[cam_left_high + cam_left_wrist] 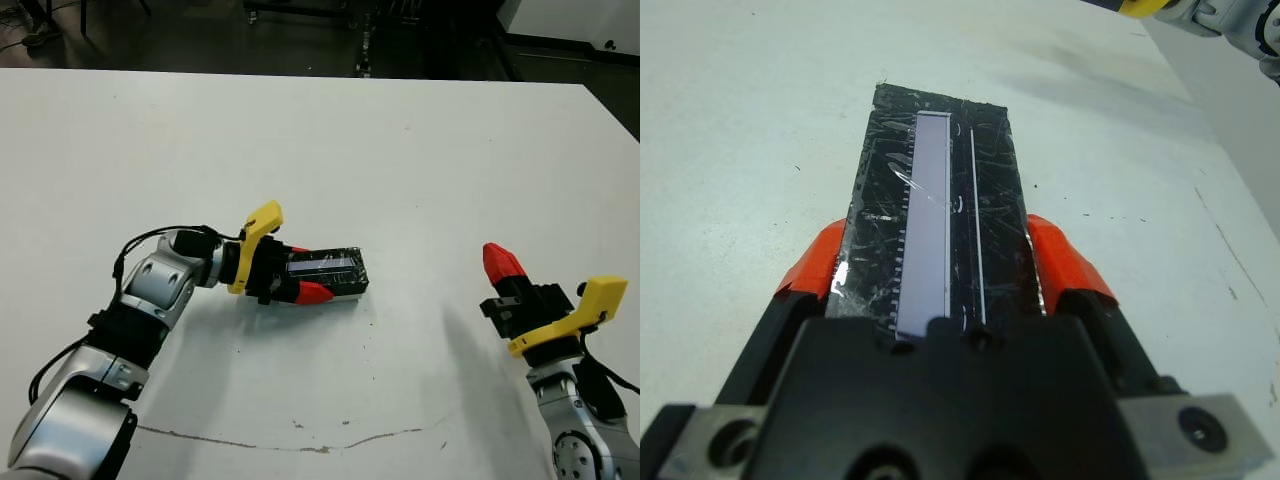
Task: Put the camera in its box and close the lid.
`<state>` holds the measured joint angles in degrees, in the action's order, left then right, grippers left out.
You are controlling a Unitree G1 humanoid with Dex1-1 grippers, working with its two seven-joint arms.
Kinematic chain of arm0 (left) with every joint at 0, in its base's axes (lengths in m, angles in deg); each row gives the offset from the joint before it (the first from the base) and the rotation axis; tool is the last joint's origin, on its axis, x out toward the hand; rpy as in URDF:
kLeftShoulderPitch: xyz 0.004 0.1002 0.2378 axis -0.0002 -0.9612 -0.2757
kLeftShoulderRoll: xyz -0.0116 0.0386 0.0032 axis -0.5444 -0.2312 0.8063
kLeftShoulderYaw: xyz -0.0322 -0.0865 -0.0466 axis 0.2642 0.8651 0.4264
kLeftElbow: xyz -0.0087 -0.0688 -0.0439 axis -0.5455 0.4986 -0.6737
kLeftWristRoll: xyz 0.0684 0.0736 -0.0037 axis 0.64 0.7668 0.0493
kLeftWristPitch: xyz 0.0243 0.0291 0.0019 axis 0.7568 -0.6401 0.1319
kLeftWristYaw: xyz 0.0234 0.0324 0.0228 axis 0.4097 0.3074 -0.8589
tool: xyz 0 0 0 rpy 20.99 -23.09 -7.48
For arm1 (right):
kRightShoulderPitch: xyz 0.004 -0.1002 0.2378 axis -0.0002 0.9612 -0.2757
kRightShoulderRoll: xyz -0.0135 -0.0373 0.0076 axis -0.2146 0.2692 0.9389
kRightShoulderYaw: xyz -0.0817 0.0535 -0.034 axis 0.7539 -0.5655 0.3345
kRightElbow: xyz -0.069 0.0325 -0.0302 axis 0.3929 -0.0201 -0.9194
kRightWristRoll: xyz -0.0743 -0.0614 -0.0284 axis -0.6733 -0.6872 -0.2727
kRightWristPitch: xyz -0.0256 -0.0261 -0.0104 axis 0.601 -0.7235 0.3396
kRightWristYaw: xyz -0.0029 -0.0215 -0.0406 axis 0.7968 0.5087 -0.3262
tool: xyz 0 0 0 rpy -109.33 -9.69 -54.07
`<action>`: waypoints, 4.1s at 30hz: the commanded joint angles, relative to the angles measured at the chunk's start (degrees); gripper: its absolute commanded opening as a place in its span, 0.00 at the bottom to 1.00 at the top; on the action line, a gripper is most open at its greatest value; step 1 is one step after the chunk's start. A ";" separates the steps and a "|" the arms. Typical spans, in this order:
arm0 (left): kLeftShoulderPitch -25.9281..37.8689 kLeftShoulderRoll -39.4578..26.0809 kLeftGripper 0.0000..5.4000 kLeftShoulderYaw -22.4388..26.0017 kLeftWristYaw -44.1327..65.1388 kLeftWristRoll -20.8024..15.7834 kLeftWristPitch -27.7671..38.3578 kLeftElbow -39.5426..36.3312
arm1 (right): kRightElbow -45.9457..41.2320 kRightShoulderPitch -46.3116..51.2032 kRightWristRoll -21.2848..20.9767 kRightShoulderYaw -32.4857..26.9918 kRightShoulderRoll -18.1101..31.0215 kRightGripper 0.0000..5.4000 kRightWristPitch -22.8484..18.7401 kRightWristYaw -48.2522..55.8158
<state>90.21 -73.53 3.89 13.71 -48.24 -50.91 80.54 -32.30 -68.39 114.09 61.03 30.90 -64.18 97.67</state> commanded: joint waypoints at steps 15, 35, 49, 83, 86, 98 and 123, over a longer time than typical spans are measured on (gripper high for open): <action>-7.04 -5.35 0.82 -4.93 -7.77 9.34 8.19 -1.18 | 0.00 -0.14 -0.40 -0.28 0.93 0.00 0.19 -0.05; -5.06 -6.14 1.00 -5.19 -5.58 8.90 9.51 2.43 | -0.30 0.00 -0.22 -0.31 0.95 0.00 -0.31 -0.21; -6.62 -17.75 1.00 -1.41 0.57 6.70 3.58 -1.02 | -0.15 0.14 -0.07 -0.43 0.97 0.00 -0.24 -0.17; -21.71 3.29 0.83 20.31 -38.44 -12.02 -0.64 -45.03 | -0.25 0.08 -0.11 0.04 0.85 0.00 -0.43 -0.30; -22.06 4.87 0.75 17.98 -39.77 -12.10 -0.79 -46.13 | -0.42 0.07 -0.33 0.19 0.79 0.00 -0.46 -0.52; -22.31 7.04 0.48 9.42 -43.91 -12.35 -8.47 -47.39 | -0.58 -0.05 -0.01 0.13 0.79 0.00 -0.84 -0.69; -22.00 11.74 0.00 3.21 -47.92 -7.56 -9.92 -36.25 | -0.67 -0.11 -0.19 0.16 1.16 0.00 -0.75 -0.48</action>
<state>68.28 -62.00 7.37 -34.05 -56.95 -61.37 42.31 -32.87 -68.67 113.94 61.43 31.02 -64.35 97.20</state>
